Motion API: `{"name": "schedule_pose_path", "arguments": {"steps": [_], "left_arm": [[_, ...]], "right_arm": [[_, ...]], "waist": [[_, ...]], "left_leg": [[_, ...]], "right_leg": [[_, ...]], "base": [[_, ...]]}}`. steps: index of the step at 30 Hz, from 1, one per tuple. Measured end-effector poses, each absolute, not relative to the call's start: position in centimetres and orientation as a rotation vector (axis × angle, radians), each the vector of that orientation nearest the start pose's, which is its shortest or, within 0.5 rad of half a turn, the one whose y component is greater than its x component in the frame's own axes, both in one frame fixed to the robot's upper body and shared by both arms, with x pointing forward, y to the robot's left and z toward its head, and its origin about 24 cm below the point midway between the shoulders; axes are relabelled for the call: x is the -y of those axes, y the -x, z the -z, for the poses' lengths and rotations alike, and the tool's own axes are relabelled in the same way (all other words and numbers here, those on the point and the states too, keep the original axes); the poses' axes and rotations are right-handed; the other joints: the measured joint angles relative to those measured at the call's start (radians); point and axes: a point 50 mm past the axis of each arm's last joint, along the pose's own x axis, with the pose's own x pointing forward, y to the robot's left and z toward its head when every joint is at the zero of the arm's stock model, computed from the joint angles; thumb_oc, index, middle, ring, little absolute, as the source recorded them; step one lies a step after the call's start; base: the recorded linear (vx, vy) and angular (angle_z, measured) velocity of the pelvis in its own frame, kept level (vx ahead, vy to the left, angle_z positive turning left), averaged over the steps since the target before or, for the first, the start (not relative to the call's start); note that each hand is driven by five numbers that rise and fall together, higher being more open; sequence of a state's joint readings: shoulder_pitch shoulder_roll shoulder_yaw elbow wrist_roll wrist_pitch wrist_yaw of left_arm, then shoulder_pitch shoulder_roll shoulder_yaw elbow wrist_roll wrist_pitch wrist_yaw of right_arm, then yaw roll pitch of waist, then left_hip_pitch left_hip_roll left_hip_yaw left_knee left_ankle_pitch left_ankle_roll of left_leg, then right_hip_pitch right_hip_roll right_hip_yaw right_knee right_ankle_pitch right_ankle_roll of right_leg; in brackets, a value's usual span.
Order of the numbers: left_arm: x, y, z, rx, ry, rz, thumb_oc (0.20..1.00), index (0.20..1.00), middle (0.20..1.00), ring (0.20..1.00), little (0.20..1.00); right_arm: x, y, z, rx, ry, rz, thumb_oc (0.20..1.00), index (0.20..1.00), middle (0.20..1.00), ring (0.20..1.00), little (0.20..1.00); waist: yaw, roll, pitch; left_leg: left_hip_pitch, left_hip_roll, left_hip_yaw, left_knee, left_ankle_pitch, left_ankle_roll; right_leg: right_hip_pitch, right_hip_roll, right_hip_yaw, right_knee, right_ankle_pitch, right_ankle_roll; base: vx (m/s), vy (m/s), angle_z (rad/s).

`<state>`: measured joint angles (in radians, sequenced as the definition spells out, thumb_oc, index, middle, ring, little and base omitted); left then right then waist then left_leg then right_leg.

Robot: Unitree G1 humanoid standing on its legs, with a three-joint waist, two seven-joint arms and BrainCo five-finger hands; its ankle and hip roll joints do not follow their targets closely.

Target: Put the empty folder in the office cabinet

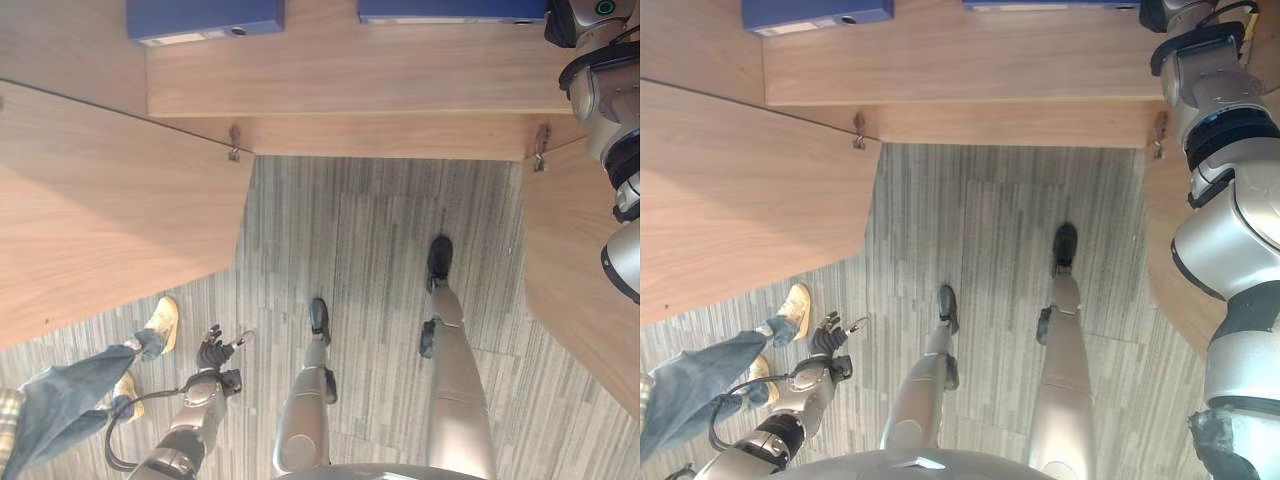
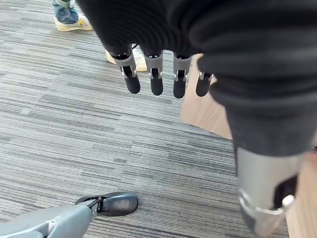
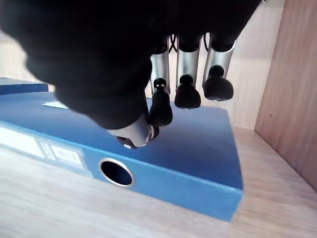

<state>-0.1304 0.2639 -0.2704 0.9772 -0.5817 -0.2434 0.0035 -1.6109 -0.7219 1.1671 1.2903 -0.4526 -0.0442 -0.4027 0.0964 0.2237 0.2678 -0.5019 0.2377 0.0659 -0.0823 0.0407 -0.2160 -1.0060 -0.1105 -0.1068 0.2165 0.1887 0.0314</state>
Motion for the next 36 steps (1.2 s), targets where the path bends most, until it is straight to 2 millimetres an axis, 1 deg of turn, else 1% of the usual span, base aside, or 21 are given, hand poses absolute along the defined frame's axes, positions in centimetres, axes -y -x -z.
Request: {"name": "schedule_pose_path", "arguments": {"steps": [1, 2, 4, 5, 8, 10, 11, 12, 13, 15, 16, 17, 18, 19, 21, 24, 25, 27, 31, 34, 36], "left_arm": [[-21.2, -19.5, 11.0, -0.643, 0.132, -0.15, 1.0, 1.0, 1.0, 1.0, 1.0], [-21.2, -19.5, 11.0, -0.643, 0.132, -0.15, 1.0, 1.0, 1.0, 1.0, 1.0], [-21.4, -18.7, 11.4, -0.671, 0.131, -0.156, 1.0, 1.0, 1.0, 1.0, 1.0], [-21.4, -18.7, 11.4, -0.668, 0.13, -0.156, 1.0, 1.0, 1.0, 1.0, 1.0], [-21.4, -19.1, 11.2, -0.658, 0.127, -0.154, 1.0, 1.0, 1.0, 1.0, 1.0], [-21.2, -20.5, 10.5, -0.621, 0.126, -0.14, 1.0, 1.0, 1.0, 1.0, 1.0], [-21.1, -21.2, 10.1, -0.605, 0.123, -0.136, 1.0, 1.0, 1.0, 1.0, 1.0], [-21.0, -21.8, 9.7, -0.586, 0.12, -0.133, 1.0, 1.0, 1.0, 1.0, 1.0], [-21.0, -21.8, 9.7, -0.586, 0.12, -0.133, 1.0, 1.0, 1.0, 1.0, 1.0], [-21.5, -22.2, 9.4, -0.573, 0.1, -0.137, 1.0, 1.0, 1.0, 1.0, 1.0], [-22.0, -22.2, 9.3, -0.576, 0.08, -0.14, 1.0, 1.0, 1.0, 1.0, 1.0], [-22.2, -22.3, 9.2, -0.572, 0.074, -0.143, 1.0, 1.0, 1.0, 1.0, 1.0], [-22.2, -22.3, 9.2, -0.569, 0.074, -0.142, 1.0, 1.0, 1.0, 1.0, 1.0], [-22.2, -22.3, 9.2, -0.569, 0.074, -0.142, 1.0, 1.0, 1.0, 1.0, 1.0], [-22.2, -22.2, 9.3, -0.576, 0.072, -0.148, 1.0, 1.0, 1.0, 1.0, 1.0], [-22.4, -21.8, 9.6, -0.591, 0.069, -0.158, 1.0, 1.0, 1.0, 1.0, 1.0], [-22.4, -21.8, 9.6, -0.592, 0.069, -0.159, 1.0, 1.0, 1.0, 1.0, 1.0], [-22.4, -21.8, 9.6, -0.591, 0.07, -0.159, 1.0, 1.0, 1.0, 1.0, 1.0], [-22.4, -21.8, 9.6, -0.59, 0.072, -0.158, 1.0, 1.0, 1.0, 1.0, 1.0], [-22.3, -21.7, 9.7, -0.59, 0.074, -0.158, 1.0, 1.0, 1.0, 1.0, 1.0], [-22.3, -21.1, 10.0, -0.607, 0.075, -0.162, 1.0, 1.0, 1.0, 1.0, 1.0]], "right_arm": [[23.3, -40.7, -34.3, 0.416, 1.884, 0.51, 0.2, 0.2, 0.2, 0.2, 0.2], [23.3, -40.7, -34.3, 0.416, 1.884, 0.51, 0.2, 0.2, 0.2, 0.2, 0.2], [23.5, -40.7, -34.2, 0.409, 1.858, 0.52, 0.2, 0.2, 0.2, 0.2, 0.2], [23.3, -40.7, -34.1, 0.411, 1.857, 0.518, 0.2, 0.2, 0.2, 0.2, 0.2], [23.0, -40.8, -34.0, 0.424, 1.855, 0.511, 0.2, 0.2, 0.2, 0.2, 0.2], [23.0, -40.9, -33.5, 0.425, 1.852, 0.506, 0.2, 0.2, 0.2, 0.2, 0.2], [22.9, -41.0, -32.9, 0.432, 1.83, 0.499, 0.2, 0.2, 0.2, 0.2, 0.2], [22.4, -41.2, -31.9, 0.455, 1.816, 0.473, 0.2, 0.2, 0.2, 0.2, 0.2], [22.4, -41.2, -31.9, 0.455, 1.816, 0.473, 0.2, 0.2, 0.2, 0.2, 0.2], [20.2, -41.7, -30.4, 0.506, 1.804, 0.389, 0.2, 0.2, 0.2, 0.2, 0.2], [19.0, -41.8, -29.5, 0.529, 1.796, 0.343, 0.2, 0.2, 0.2, 0.2, 0.2], [18.7, -41.9, -28.9, 0.525, 1.794, 0.326, 0.2, 0.2, 0.2, 0.2, 0.2], [18.9, -42.0, -28.6, 0.513, 1.794, 0.322, 0.2, 0.2, 0.2, 0.2, 0.2], [18.9, -42.0, -28.6, 0.513, 1.794, 0.322, 0.2, 0.2, 0.2, 0.2, 0.2], [19.4, -42.0, -27.9, 0.491, 1.775, 0.33, 0.2, 0.2, 0.2, 0.2, 0.2], [20.2, -41.9, -25.8, 0.446, 1.768, 0.311, 0.2, 0.2, 0.2, 0.2, 0.2], [20.2, -42.0, -25.4, 0.438, 1.77, 0.301, 0.2, 0.2, 0.2, 0.2, 0.2], [20.3, -42.0, -24.5, 0.418, 1.774, 0.285, 0.2, 0.2, 0.2, 0.2, 0.2], [20.3, -42.0, -24.5, 0.415, 1.777, 0.282, 0.2, 0.2, 0.2, 0.2, 0.2], [20.8, -42.0, -24.2, 0.375, 1.784, 0.291, 0.2, 0.2, 0.2, 0.2, 0.2], [20.8, -42.0, -24.4, 0.38, 1.766, 0.302, 0.2, 0.2, 0.2, 0.2, 0.2]], "waist": [[0.0, 0.0, 0.0], [0.0, 0.0, 0.0], [-0.002, 0.0, 0.0], [-0.003, 0.0, 0.0], [-0.006, 0.0, 0.0], [-0.007, 0.0, 0.0], [-0.008, -0.002, 0.001], [-0.014, -0.003, 0.001], [-0.014, -0.003, 0.001], [-0.044, -0.012, 0.007], [-0.058, -0.018, 0.009], [-0.064, -0.02, 0.008], [-0.063, -0.021, 0.009], [-0.063, -0.021, 0.009], [-0.056, -0.023, 0.01], [-0.055, -0.023, 0.01], [-0.054, -0.023, 0.011], [-0.053, -0.023, 0.011], [-0.045, -0.022, 0.015], [-0.042, -0.024, 0.049], [-0.04, -0.024, 0.051]], "left_leg": [[0.0, -0.001, 0.0, 0.003, -0.002, -0.003], [0.0, -0.001, 0.0, 0.003, -0.002, -0.003], [0.0, -0.001, 0.0, 0.003, -0.005, -0.006], [0.0, -0.001, 0.0, 0.003, -0.005, -0.007], [0.002, -0.001, 0.001, 0.003, -0.005, -0.007], [0.013, -0.002, 0.002, 0.004, -0.007, -0.009], [0.024, -0.002, 0.004, 0.004, -0.007, -0.01], [0.037, -0.002, 0.006, 0.003, -0.009, -0.012], [0.037, -0.002, 0.006, 0.003, -0.009, -0.012], [0.058, -0.005, 0.011, 0.003, -0.013, -0.016], [0.063, -0.006, 0.014, 0.002, -0.014, -0.017], [0.063, -0.008, 0.015, 0.003, -0.014, -0.018], [0.063, -0.011, 0.021, 0.002, -0.014, -0.018], [0.063, -0.011, 0.021, 0.002, -0.014, -0.018], [0.062, -0.018, 0.033, 0.003, -0.015, -0.016], [0.065, -0.021, 0.038, 0.003, -0.016, -0.014], [0.066, -0.022, 0.039, 0.003, -0.016, -0.014], [0.067, -0.023, 0.04, 0.001, -0.016, -0.014], [0.069, -0.023, 0.039, 0.003, -0.016, -0.014], [0.086, -0.023, 0.039, -0.001, -0.016, -0.014], [0.085, -0.022, 0.038, -0.002, -0.016, -0.014]], "right_leg": [[0.0, 0.0, 0.001, 0.0, -0.001, 0.002], [0.0, 0.0, 0.001, 0.0, -0.001, 0.002], [0.0, -0.002, 0.001, 0.0, -0.001, 0.001], [0.0, -0.002, 0.001, 0.0, -0.001, 0.001], [0.0, -0.001, -0.001, 0.002, 0.005, -0.004], [0.008, -0.002, 0.001, 0.009, 0.005, -0.004], [0.018, -0.002, 0.003, 0.009, 0.005, -0.004], [0.031, -0.002, 0.004, 0.009, 0.004, -0.003], [0.031, -0.002, 0.004, 0.009, 0.004, -0.003], [0.046, -0.001, 0.011, 0.008, 0.001, 0.001], [0.048, 0.0, 0.013, 0.006, -0.006, 0.009], [0.048, 0.0, 0.016, 0.002, -0.003, 0.012], [0.049, 0.001, 0.022, -0.008, 0.002, 0.019], [0.049, 0.001, 0.022, -0.008, 0.002, 0.019], [0.049, 0.001, 0.036, -0.025, 0.016, 0.023], [0.049, 0.001, 0.04, -0.027, 0.018, 0.024], [0.049, 0.001, 0.04, -0.027, 0.024, 0.017], [0.05, 0.0, 0.041, -0.027, 0.027, 0.013], [0.051, 0.001, 0.042, -0.027, 0.027, 0.014], [0.07, 0.0, 0.042, -0.028, 0.02, 0.021], [0.071, 0.001, 0.042, -0.035, 0.021, 0.021]], "base": [[0.0, 0.0, 0.0], [0.0, 0.0, 0.0], [-0.01, 0.016, 0.0], [-0.01, 0.031, -0.01], [-0.01, 0.031, -0.01], [-0.02, 0.039, 0.0], [-0.05, 0.025, -0.02], [-0.04, 0.015, -0.02], [-0.04, 0.017, -0.02], [-0.03, 0.038, -0.07], [-0.04, 0.05, -0.08], [-0.04, 0.046, -0.07], [-0.03, 0.024, -0.04], [-0.03, 0.03, -0.08], [-0.02, 0.019, -0.08], [-0.02, 0.02, -0.04], [0.0, 0.0, 0.0], [0.0, 0.0, 0.0], [0.0, 0.0, 0.0], [0.0, 0.0, 0.0], [0.02, -0.007, 0.0]]}}
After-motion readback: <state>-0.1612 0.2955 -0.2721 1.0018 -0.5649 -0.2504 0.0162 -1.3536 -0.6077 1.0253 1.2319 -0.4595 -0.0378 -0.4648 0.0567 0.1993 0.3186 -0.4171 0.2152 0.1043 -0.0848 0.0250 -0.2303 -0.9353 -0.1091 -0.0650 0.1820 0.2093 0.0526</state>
